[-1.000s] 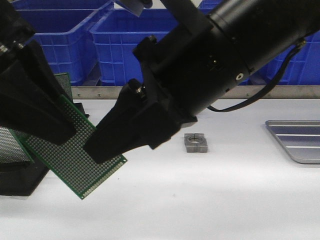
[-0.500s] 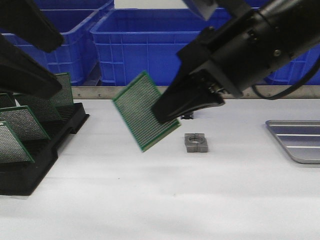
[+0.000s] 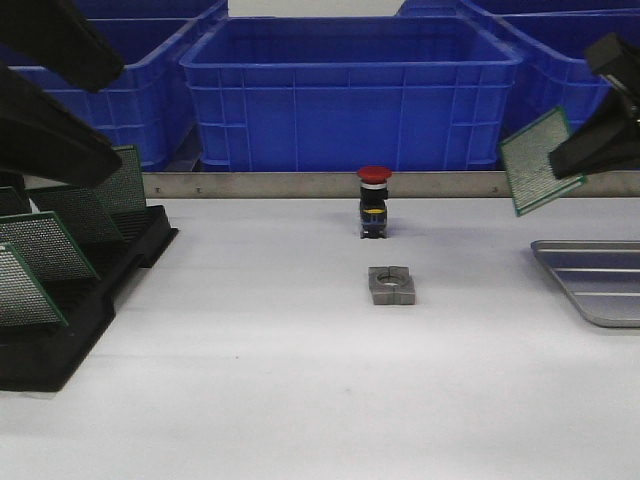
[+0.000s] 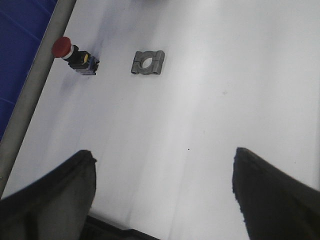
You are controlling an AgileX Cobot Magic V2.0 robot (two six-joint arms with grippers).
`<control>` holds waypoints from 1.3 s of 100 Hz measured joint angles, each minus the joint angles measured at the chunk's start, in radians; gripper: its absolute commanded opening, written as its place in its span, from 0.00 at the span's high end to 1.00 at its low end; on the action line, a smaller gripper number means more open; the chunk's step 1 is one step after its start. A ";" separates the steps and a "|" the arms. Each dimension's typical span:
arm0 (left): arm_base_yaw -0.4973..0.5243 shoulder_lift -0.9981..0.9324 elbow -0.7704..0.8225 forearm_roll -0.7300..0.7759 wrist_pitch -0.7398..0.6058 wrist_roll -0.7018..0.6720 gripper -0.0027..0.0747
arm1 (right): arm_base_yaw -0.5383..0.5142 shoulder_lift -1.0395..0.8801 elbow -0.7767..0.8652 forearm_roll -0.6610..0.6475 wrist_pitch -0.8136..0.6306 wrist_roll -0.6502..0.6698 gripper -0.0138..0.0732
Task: Place circuit board on tray
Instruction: 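Release the left gripper and carry the board toward the tray, then lower the board onto the silver tray and open the right gripper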
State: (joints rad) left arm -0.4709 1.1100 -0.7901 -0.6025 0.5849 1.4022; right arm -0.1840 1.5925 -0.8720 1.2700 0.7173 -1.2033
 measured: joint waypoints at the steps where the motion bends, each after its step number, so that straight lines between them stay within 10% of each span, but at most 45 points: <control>1: 0.000 0.000 0.000 0.000 0.000 0.000 0.28 | -0.005 0.000 0.000 0.000 -0.002 0.000 0.91; 59: 0.000 0.000 0.000 0.000 0.000 0.000 0.28 | -0.124 0.175 0.000 0.000 -0.089 0.005 0.88; 95: 0.000 0.000 0.000 0.000 0.000 0.000 0.28 | -0.124 0.175 0.000 0.012 -0.095 0.005 0.22; 130: 0.000 0.000 0.000 -0.010 0.000 0.000 0.28 | -0.124 0.127 0.000 0.009 -0.010 0.004 0.19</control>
State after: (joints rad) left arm -0.4709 1.1100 -0.7901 -0.6128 0.5849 1.4022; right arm -0.3079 1.7191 -0.8720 1.2794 0.7070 -1.1996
